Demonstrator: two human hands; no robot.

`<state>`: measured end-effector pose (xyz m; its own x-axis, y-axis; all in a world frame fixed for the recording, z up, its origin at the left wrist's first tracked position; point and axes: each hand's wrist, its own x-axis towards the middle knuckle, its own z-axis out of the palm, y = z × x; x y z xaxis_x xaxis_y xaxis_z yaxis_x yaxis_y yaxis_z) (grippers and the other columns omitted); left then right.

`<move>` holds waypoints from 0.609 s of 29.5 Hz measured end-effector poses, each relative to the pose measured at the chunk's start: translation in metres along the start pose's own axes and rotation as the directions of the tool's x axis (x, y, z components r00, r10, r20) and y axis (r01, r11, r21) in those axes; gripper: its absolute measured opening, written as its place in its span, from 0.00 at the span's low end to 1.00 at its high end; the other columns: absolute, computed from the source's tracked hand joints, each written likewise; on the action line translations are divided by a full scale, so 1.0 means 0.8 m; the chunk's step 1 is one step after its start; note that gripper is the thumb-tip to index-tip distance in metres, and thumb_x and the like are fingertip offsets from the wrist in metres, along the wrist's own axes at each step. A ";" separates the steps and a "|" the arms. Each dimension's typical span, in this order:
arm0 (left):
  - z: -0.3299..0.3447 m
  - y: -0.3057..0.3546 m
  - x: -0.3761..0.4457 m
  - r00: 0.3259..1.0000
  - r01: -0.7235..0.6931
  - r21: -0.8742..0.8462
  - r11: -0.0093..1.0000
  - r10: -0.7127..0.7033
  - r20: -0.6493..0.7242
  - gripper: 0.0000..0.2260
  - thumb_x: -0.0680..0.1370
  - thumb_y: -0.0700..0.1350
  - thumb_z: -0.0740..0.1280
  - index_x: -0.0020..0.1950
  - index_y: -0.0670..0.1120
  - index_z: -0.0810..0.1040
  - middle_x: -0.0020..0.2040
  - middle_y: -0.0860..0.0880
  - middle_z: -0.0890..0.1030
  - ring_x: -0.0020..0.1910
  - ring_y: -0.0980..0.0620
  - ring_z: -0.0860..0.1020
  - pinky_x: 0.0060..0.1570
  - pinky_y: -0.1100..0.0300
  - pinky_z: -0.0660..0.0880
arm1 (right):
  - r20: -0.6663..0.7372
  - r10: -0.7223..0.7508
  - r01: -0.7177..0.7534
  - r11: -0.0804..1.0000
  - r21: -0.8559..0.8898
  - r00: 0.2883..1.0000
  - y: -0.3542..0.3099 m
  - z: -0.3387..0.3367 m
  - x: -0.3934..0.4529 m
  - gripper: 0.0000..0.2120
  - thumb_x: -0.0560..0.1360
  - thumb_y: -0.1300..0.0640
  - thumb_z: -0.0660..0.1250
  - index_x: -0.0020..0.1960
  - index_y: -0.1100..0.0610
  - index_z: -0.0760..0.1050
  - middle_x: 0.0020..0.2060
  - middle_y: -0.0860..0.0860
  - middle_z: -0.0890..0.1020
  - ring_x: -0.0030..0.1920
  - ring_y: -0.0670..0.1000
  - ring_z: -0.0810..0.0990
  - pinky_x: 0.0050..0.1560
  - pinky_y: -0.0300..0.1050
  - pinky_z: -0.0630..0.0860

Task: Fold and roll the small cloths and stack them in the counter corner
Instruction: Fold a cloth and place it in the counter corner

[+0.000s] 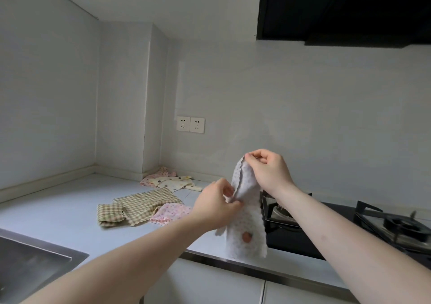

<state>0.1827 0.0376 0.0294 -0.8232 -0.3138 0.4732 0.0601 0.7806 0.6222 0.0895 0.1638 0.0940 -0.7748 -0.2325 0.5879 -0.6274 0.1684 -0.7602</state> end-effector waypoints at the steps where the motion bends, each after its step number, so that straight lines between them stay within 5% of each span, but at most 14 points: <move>1: -0.004 0.000 0.003 0.999 -0.020 0.005 1.000 0.020 -0.025 0.07 0.75 0.52 0.71 0.48 0.53 0.75 0.48 0.54 0.81 0.48 0.51 0.80 0.47 0.53 0.79 | -0.002 -0.004 0.004 1.000 0.000 1.000 -0.002 -0.004 0.000 0.07 0.79 0.51 0.70 0.45 0.53 0.83 0.38 0.46 0.87 0.45 0.47 0.84 0.48 0.44 0.79; 7: -0.047 -0.014 0.009 0.995 -0.097 0.013 0.995 0.096 0.040 0.12 0.73 0.60 0.76 0.40 0.54 0.82 0.39 0.57 0.84 0.39 0.58 0.82 0.41 0.60 0.78 | -0.035 0.008 -0.009 1.000 -0.026 0.999 0.018 -0.036 0.000 0.08 0.81 0.52 0.67 0.45 0.51 0.81 0.36 0.46 0.85 0.40 0.49 0.83 0.44 0.51 0.82; 11: -0.068 -0.021 0.008 0.989 -0.104 0.004 0.995 0.103 0.109 0.12 0.71 0.63 0.77 0.41 0.55 0.88 0.39 0.60 0.86 0.42 0.60 0.84 0.45 0.61 0.81 | 0.029 0.024 -0.023 0.999 -0.033 0.999 0.038 -0.049 -0.009 0.09 0.82 0.53 0.65 0.45 0.51 0.81 0.28 0.41 0.80 0.31 0.47 0.75 0.37 0.44 0.74; 18: -0.079 -0.031 0.024 0.990 -0.114 0.156 0.981 0.098 0.106 0.04 0.79 0.52 0.72 0.44 0.55 0.83 0.42 0.57 0.85 0.43 0.55 0.83 0.44 0.61 0.76 | 0.104 -0.019 0.033 0.990 -0.136 0.994 0.054 -0.055 -0.004 0.09 0.82 0.52 0.66 0.44 0.49 0.81 0.31 0.43 0.81 0.34 0.49 0.76 0.41 0.44 0.73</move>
<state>0.2012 -0.0221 0.0627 -0.8685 -0.1767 0.4631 0.0648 0.8857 0.4596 0.0617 0.2137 0.0711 -0.7503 -0.3338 0.5706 -0.6577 0.2892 -0.6956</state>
